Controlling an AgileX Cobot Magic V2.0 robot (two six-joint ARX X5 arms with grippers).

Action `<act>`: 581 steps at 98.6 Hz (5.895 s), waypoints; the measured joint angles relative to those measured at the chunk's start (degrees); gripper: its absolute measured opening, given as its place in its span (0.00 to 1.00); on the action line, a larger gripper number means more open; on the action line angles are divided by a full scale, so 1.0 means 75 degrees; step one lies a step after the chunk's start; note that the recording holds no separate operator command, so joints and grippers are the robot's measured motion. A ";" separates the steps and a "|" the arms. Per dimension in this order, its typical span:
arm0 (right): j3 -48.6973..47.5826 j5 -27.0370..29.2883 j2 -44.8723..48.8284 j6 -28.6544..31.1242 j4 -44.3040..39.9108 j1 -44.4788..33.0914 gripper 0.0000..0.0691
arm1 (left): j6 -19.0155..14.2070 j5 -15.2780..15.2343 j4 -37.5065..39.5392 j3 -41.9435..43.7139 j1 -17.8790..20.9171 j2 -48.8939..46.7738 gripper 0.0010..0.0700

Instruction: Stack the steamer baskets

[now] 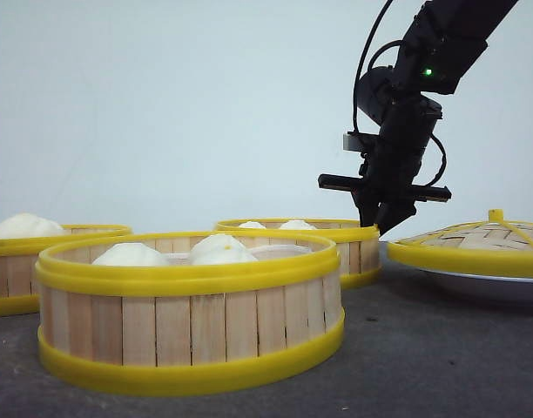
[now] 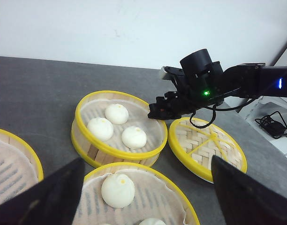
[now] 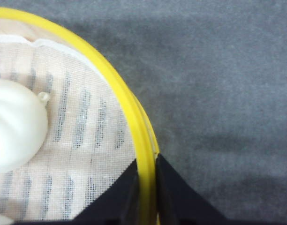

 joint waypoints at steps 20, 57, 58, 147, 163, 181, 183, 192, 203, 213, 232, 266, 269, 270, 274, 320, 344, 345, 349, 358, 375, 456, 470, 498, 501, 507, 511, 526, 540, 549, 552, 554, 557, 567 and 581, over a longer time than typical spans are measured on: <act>-0.0003 -0.0338 -0.0842 0.0015 -0.0580 -0.0134 0.04 | 0.0000 0.0000 -0.0417 0.0000 0.0000 -0.0350 0.74; 0.0131 -0.1349 -0.4135 -0.0761 -0.2055 0.0035 0.04 | 0.0000 -0.0006 -0.1483 0.0012 0.0000 -0.1198 0.74; 0.0131 -0.1376 -0.4182 -0.0793 -0.2124 0.0058 0.04 | -0.0003 -0.0006 -0.1510 0.0012 0.0000 -0.1227 0.74; -0.2317 -0.0758 -0.4532 -0.1285 -0.1256 0.2384 0.04 | 0.0003 -0.0484 -0.2669 0.0055 0.0000 -0.2506 0.74; -0.2407 -0.0729 -0.4162 -0.1157 -0.1131 0.2384 0.04 | 0.0003 -0.0484 -0.2672 0.0055 0.0000 -0.2506 0.74; -0.2410 -0.0740 -0.3762 -0.1040 -0.0968 0.2448 0.04 | 0.0003 -0.0484 -0.2681 0.0055 0.0000 -0.2506 0.74; -0.2410 -0.0746 -0.3736 -0.1032 -0.0947 0.2454 0.04 | 0.0003 -0.0484 -0.2681 0.0055 0.0000 -0.2506 0.74; -0.2410 -0.0758 -0.3614 -0.0988 -0.0912 0.2500 0.04 | 0.0003 -0.0481 -0.2693 0.0055 0.0000 -0.2506 0.74; -0.2410 -0.0749 -0.3439 -0.0968 -0.0918 0.2515 0.04 | 0.0003 -0.0484 -0.2766 0.0055 0.0000 -0.2506 0.74; -0.2416 -0.0731 -0.3381 -0.0965 -0.0930 0.2532 0.04 | 0.0003 -0.0484 -0.2774 0.0055 0.0000 -0.2506 0.74; -0.2416 -0.0685 -0.3381 -0.0956 -0.1020 0.2532 0.04 | 0.0006 -0.0481 -0.2786 0.0055 0.0000 -0.2506 0.74; -0.2416 -0.0659 -0.3299 -0.0965 -0.1174 0.2544 0.04 | 0.0006 -0.0484 -0.2789 0.0055 0.0000 -0.2506 0.74; -0.2416 -0.0662 -0.3255 -0.0962 -0.1174 0.2544 0.04 | 0.0006 -0.0484 -0.2786 0.0055 0.0000 -0.2506 0.74; -0.2416 -0.0662 -0.3241 -0.0962 -0.1169 0.2544 0.04 | 0.0006 -0.0484 -0.2786 0.0055 0.0000 -0.2506 0.74; -0.2416 -0.0659 -0.3165 -0.0938 -0.1151 0.2544 0.04 | 0.0006 -0.0484 -0.2792 0.0055 0.0000 -0.2506 0.74; -0.2404 -0.0627 -0.3083 -0.1029 -0.1148 0.2567 0.04 | 0.0006 -0.0484 -0.2792 0.0055 0.0000 -0.2506 0.74; -0.2390 -0.0527 -0.3083 -0.1107 -0.1195 0.2629 0.08 | 0.0006 -0.0484 -0.2789 0.0055 0.0000 -0.2506 0.74; -0.2390 -0.0530 -0.3080 -0.1107 -0.1218 0.2629 0.11 | 0.0006 -0.0484 -0.2789 0.0055 0.0000 -0.2506 0.74; -0.2390 -0.0530 -0.3060 -0.1110 -0.1311 0.2643 0.20 | 0.0006 -0.0484 -0.2792 0.0055 0.0000 -0.2506 0.74; -0.2393 -0.0539 -0.3008 -0.1107 -0.1308 0.2649 0.41 | 0.0006 -0.0484 -0.2792 0.0055 0.0000 -0.2506 0.74; -0.2393 -0.0533 -0.3057 -0.1107 -0.1145 0.2649 0.49 | 0.0009 -0.0484 -0.2792 0.0055 0.0000 -0.2506 0.74; -0.2390 0.0484 -0.8402 -0.1317 -0.1789 0.3296 0.50 | 0.0082 -0.4258 -0.1702 0.0070 0.0423 0.0154 0.64; -0.2390 0.0484 -0.8623 -0.1317 -0.1935 0.3520 0.50 | 0.0026 -0.4246 -0.1122 0.0198 0.1102 0.1387 0.57; -0.2390 0.0484 -0.8696 -0.1317 -0.2256 0.3605 0.50 | -0.0125 -0.3751 -0.0901 0.0863 0.2716 0.3538 0.56; -0.2390 0.0484 -0.8696 -0.1320 -0.2299 0.3605 0.50 | -0.0178 -0.3625 -0.0895 0.0912 0.2888 0.3719 0.55; -0.2390 0.0487 -0.8696 -0.1329 -0.2331 0.3605 0.50 | -0.0280 -0.3372 -0.0895 0.0947 0.3185 0.4054 0.53; -0.2390 0.0484 -0.8696 -0.1355 -0.2326 0.3605 0.50 | -0.0388 -0.3150 -0.0909 0.0947 0.3372 0.4278 0.49; -0.2390 0.0487 -0.8696 -0.1451 -0.2326 0.3605 0.50 | -0.0691 -0.2818 -0.0930 0.0947 0.3861 0.5030 0.43; -0.2390 0.0487 -0.8696 -0.1460 -0.2326 0.3605 0.50 | -0.0752 -0.2804 -0.0909 0.0947 0.3960 0.5645 0.42; -0.2390 0.0487 -0.8696 -0.1460 -0.2326 0.3605 0.50 | -0.0755 -0.2806 -0.0816 0.0947 0.4007 0.6009 0.42; -0.2390 0.0487 -0.8696 -0.1460 -0.2326 0.3605 0.50 | -0.0755 -0.2806 -0.0758 0.0947 0.4019 0.6120 0.42; -0.2390 0.0487 -0.8696 -0.1460 -0.2323 0.3605 0.50 | -0.0755 -0.2806 -0.0717 0.0947 0.4025 0.6193 0.42; -0.2390 0.0487 -0.8696 -0.1460 -0.2326 0.3605 0.50 | -0.0758 -0.2806 -0.0667 0.0947 0.4025 0.6292 0.42; -0.2390 0.0487 -0.8696 -0.1460 -0.2326 0.3605 0.50 | -0.0764 -0.2804 -0.0545 0.0947 0.4022 0.6569 0.42; -0.2390 0.0487 -0.8696 -0.1460 -0.2326 0.3605 0.50 | -0.0764 -0.2806 -0.0452 0.0947 0.4025 0.6647 0.40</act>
